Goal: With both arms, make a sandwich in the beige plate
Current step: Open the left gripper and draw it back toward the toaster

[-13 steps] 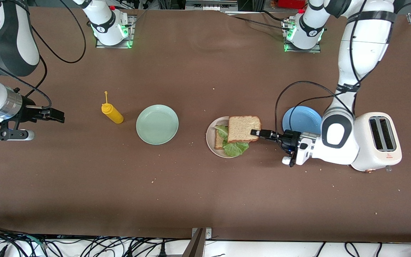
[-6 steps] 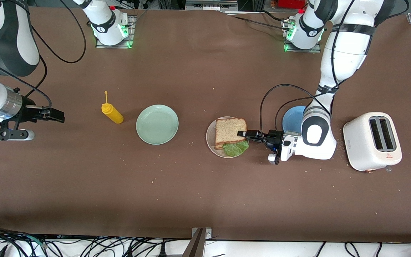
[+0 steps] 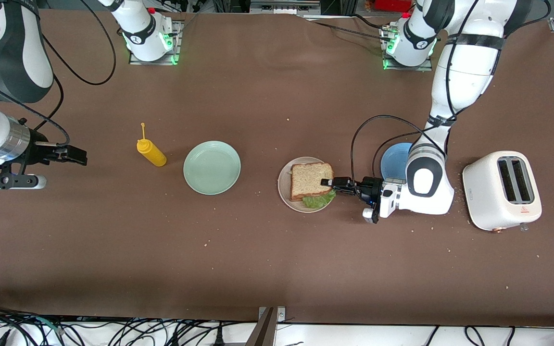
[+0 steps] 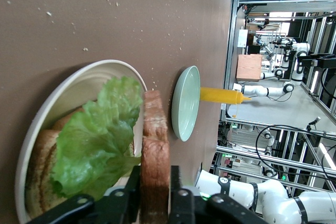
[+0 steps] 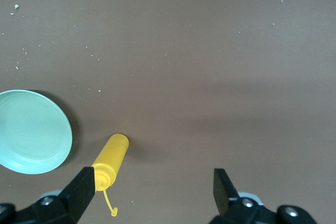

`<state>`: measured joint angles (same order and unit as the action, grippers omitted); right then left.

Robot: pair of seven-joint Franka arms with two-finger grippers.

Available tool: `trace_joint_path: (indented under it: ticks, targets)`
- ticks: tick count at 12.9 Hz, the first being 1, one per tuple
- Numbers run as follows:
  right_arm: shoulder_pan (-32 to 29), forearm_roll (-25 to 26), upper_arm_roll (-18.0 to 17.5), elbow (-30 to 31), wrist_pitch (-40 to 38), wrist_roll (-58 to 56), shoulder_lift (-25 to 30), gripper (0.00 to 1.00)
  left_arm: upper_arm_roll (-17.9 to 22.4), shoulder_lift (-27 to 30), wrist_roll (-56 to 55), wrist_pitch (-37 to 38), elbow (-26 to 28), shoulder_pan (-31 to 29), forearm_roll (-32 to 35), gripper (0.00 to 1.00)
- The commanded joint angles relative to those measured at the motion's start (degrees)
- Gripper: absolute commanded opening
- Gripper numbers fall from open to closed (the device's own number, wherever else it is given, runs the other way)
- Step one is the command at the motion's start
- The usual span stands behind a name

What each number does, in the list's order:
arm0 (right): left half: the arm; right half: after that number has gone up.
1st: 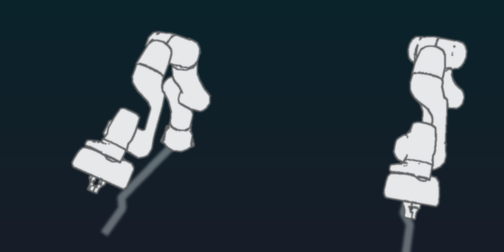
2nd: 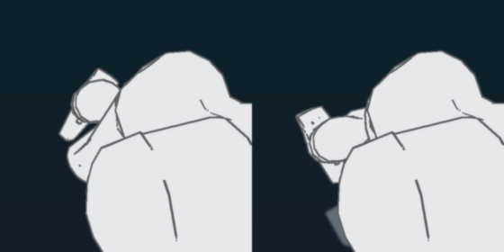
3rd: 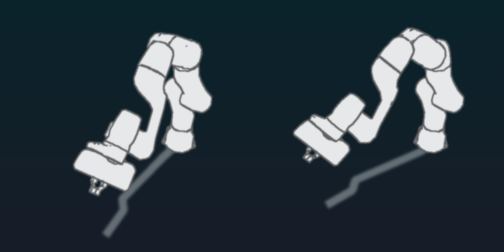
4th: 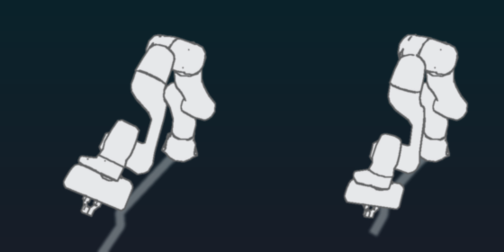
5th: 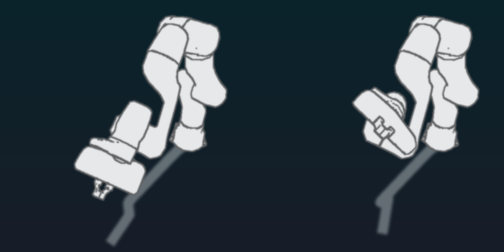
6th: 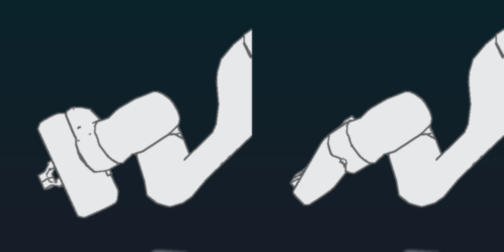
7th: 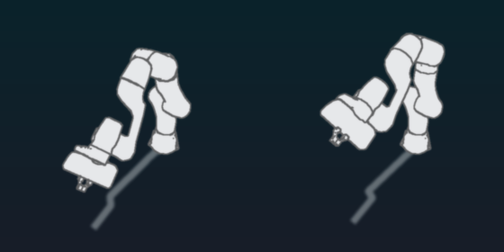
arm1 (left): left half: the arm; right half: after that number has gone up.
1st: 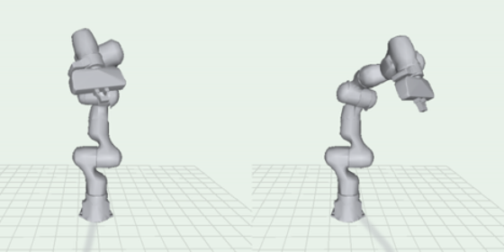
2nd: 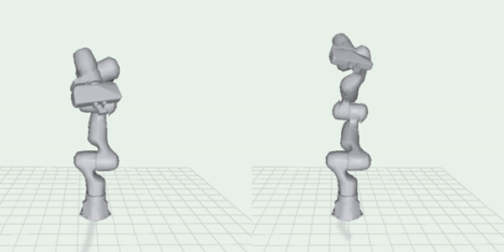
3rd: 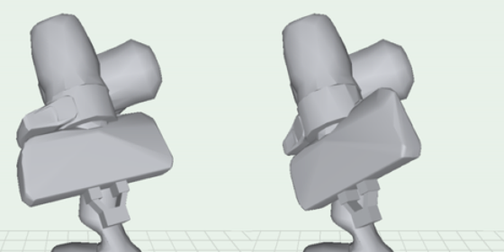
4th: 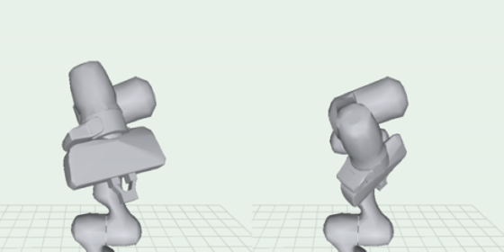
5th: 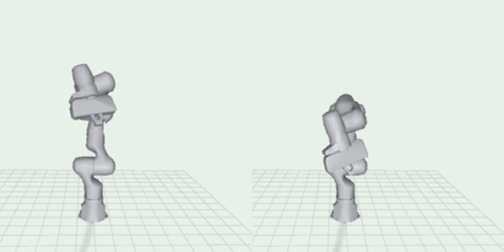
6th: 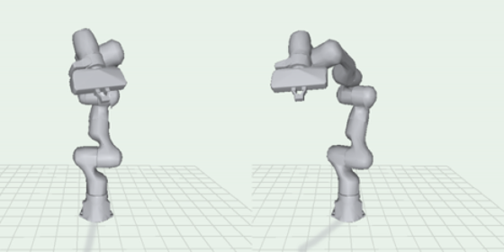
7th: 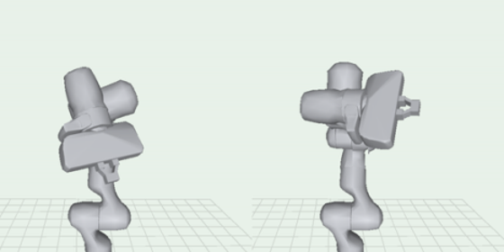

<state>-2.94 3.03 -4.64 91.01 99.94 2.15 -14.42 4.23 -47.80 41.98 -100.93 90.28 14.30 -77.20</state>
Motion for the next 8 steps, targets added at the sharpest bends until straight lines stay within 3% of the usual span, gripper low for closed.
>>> trace_joint_path:
  ticks: [1, 8]
  targets:
    - [-0.75, -0.05, -0.72, 1.18, -0.1, 0.23, 1.06, 1.0, 0.61, 0.69, 1.26, -0.59, 0.16, 0.03, 2.05, 1.0]
    - [-0.75, -0.05, -0.72, 1.27, -0.1, 0.14, 1.06, 1.0, 1.31, 0.87, 1.26, -5.59, -0.8, -0.58, 2.23, 1.0]
